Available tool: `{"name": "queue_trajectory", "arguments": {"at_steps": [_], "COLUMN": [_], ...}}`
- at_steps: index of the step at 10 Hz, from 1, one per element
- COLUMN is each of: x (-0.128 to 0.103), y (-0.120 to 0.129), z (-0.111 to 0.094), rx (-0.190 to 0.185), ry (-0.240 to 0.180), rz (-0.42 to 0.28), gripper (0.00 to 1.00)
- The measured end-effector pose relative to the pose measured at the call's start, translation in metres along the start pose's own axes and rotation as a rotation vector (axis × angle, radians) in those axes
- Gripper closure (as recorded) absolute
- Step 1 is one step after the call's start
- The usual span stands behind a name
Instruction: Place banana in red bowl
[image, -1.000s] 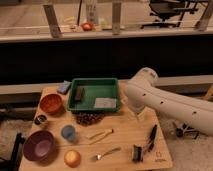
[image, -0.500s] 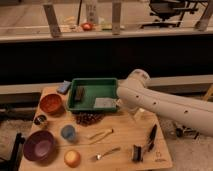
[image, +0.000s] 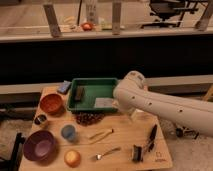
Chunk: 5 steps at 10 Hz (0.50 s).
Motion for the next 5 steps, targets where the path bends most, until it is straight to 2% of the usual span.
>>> {"name": "queue_trajectory", "arguments": {"at_steps": [5], "x": [-0.0080], "y": [-0.0113], "z": [0.0082], "rx": [0.017], "ry": [-0.032], "rz": [-0.065], "gripper": [0.20]}}
